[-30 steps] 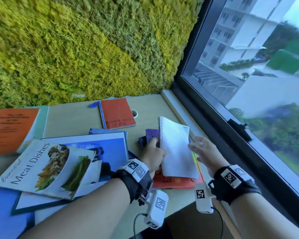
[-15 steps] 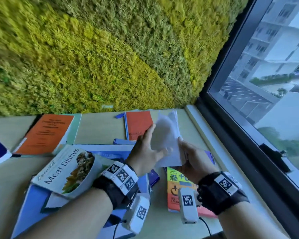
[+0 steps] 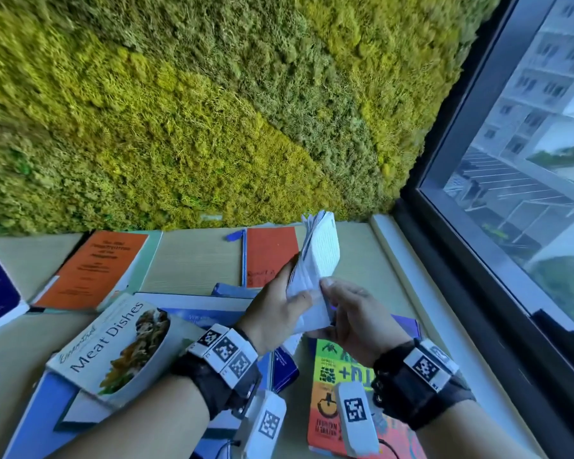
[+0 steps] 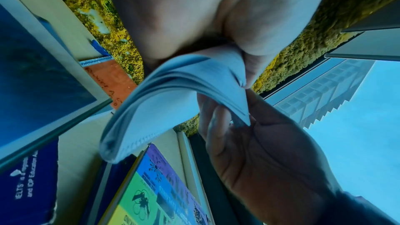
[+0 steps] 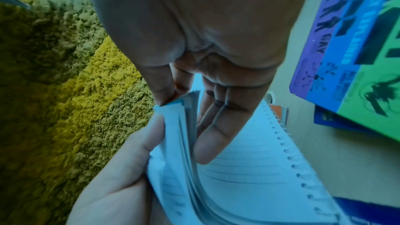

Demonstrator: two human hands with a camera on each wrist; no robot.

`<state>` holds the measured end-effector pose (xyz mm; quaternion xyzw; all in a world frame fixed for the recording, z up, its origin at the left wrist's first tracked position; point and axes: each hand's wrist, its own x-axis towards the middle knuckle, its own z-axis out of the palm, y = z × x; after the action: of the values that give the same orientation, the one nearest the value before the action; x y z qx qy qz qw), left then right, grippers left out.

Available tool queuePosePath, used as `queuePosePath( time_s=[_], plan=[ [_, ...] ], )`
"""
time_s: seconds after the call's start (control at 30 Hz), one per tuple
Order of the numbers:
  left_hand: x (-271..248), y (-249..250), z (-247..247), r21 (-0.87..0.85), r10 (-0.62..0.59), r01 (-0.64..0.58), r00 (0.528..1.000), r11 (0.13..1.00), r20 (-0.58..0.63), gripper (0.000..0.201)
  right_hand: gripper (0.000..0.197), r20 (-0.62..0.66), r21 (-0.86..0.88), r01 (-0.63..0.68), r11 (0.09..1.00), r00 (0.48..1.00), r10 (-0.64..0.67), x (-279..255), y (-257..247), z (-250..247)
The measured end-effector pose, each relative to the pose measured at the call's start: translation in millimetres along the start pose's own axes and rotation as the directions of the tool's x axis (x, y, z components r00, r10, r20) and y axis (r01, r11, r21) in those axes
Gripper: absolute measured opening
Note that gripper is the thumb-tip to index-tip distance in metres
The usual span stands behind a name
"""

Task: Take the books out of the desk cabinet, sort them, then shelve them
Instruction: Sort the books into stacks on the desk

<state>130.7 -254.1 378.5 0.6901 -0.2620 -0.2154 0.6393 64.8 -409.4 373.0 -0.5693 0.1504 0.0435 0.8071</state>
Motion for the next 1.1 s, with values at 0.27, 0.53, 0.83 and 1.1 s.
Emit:
queuePosePath(
  time_s=[0.27,0.53,0.83,1.1],
  plan=[
    [11,-5,11,-0.057,-0.069,0.062,0.989,0.996,-0.13,0.055,0.034,0.065,-0.114,0.091,0.989,0.994,-0.084,18,-3,-23],
    [22,-6,14,-0.236,-0.133,0.095,0.979,0.967,-0.153,0.052,0.027,0.04,-0.102,0.176,0.979,0.984,-0.173,25,-9,-29],
    [27,-17,-49,0.141,-0.257,0.318,0.905,0.937,-0.339,0.082,0.052,-0.052,0.333,0.26,0.906,0.965,-0.257,32,-56,-69],
    [42,0,-2,-0.404,-0.452,0.426,0.891,0.81,0.033,0.054,0.049,0.103,0.505,0.156,0.849,0.966,-0.239,42,-42,-42]
  ],
)
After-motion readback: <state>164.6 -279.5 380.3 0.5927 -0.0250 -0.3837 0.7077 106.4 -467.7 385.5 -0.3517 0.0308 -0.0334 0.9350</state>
